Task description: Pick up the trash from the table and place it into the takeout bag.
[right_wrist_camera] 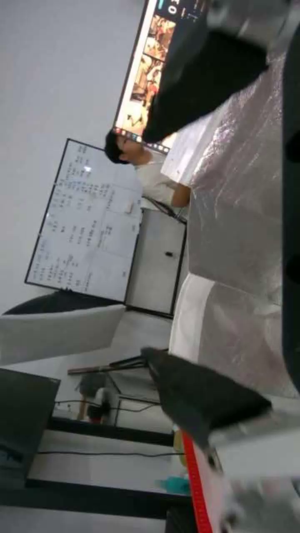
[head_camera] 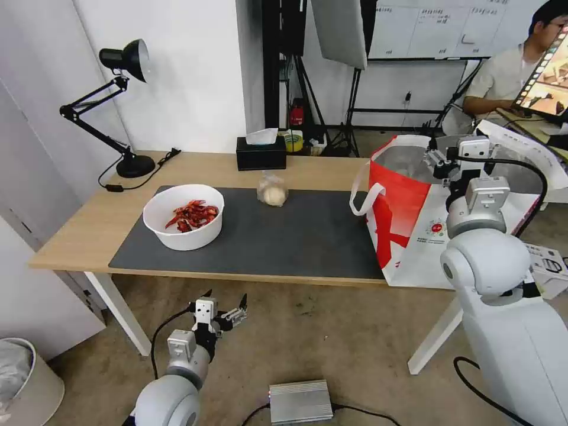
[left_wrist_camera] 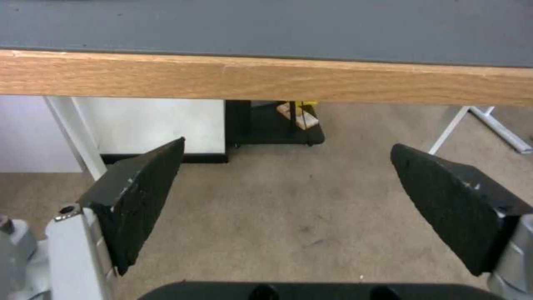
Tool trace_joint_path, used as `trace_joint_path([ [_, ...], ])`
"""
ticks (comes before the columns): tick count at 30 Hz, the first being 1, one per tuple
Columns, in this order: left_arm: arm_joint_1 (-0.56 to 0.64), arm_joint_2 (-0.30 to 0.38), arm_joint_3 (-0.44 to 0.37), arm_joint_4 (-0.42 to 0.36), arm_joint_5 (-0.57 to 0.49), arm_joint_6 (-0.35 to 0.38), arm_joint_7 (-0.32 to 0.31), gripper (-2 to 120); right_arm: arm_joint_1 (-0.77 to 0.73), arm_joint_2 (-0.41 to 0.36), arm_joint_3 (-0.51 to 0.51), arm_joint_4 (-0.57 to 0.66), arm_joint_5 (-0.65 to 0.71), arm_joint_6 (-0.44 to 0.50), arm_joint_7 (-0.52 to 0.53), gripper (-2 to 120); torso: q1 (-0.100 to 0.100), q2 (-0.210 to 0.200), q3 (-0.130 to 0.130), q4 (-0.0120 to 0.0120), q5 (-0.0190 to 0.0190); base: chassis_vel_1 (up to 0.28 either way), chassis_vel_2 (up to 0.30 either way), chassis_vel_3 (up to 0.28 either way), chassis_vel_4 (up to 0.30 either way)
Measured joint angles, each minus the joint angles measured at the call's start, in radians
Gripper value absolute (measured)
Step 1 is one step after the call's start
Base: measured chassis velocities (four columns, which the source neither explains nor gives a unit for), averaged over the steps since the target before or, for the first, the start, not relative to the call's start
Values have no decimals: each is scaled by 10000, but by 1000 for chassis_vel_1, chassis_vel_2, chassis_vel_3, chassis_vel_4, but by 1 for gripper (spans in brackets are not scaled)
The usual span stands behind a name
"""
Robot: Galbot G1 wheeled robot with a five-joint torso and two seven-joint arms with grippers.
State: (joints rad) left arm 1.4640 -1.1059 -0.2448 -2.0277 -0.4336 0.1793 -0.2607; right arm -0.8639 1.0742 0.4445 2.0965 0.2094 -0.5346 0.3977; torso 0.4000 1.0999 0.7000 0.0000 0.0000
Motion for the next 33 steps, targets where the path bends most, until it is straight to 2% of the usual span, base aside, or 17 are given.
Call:
trace_joint_path([
  [7, -17, -3, -5, -7, -10, 0, 0, 100, 39, 19, -25, 13, 75, 11, -19, 100, 0, 1, 0, 0, 0, 0, 0, 0, 0],
  [11, -27, -1, -13, -11, -16, 0, 1, 100, 70, 30, -61, 28, 509, 569, -10, 100, 0, 0, 0, 0, 0, 0, 0, 0, 0],
  [14, -30, -3, -18, -11, -19, -1, 6, 100, 90, -12, -209, 191, 1539, 1617, -348, 100, 0, 0, 0, 0, 0, 0, 0, 0, 0],
  [15, -30, -3, -18, -11, -19, -1, 6, 100, 90, -12, -209, 191, 1539, 1617, -348, 100, 0, 0, 0, 0, 0, 0, 0, 0, 0],
  [17, -30, -2, -26, -11, -20, -3, 12, 100, -1, -116, -297, 541, 2729, 2083, -975, 100, 0, 0, 0, 1, -1, 0, 0, 0, 0],
  [18, -30, -2, -26, -11, -20, -3, 12, 100, -1, -116, -297, 541, 2729, 2083, -975, 100, 0, 0, 0, 1, -1, 0, 0, 0, 0],
  [20, -32, 8, -45, -12, -24, -4, 15, 100, -215, -300, -342, 888, 3873, 2148, -1425, 100, 0, 1, -1, 0, -1, 0, 0, 0, 0],
  [21, -32, 8, -45, -12, -24, -4, 15, 100, -215, -300, -342, 888, 3873, 2148, -1425, 100, 0, 1, -1, 0, -1, 0, 0, 0, 0],
  [23, -29, 37, -87, -20, -46, -5, 16, 100, -559, -578, -371, 1178, 4761, 1910, -1919, 100, 0, 0, -1, 0, -2, 0, 0, 0, 0],
  [24, -29, 37, -87, -20, -46, -5, 16, 100, -559, -578, -371, 1178, 4761, 1910, -1919, 100, 0, 0, -1, 0, -2, 0, 0, 0, 0],
  [27, 28, 101, -184, -112, -180, -9, 18, 100, -1246, -1048, -485, 1549, 5477, 1026, -2291, 100, 0, 0, -1, -1, 1, 0, 0, 0, 0],
  [33, 147, 170, -322, -221, -225, -18, 20, 100, -2003, -1420, -551, 1979, 6064, -25, -2193, 100, 0, 1, -1, -1, 1, 0, 0, 0, 0],
])
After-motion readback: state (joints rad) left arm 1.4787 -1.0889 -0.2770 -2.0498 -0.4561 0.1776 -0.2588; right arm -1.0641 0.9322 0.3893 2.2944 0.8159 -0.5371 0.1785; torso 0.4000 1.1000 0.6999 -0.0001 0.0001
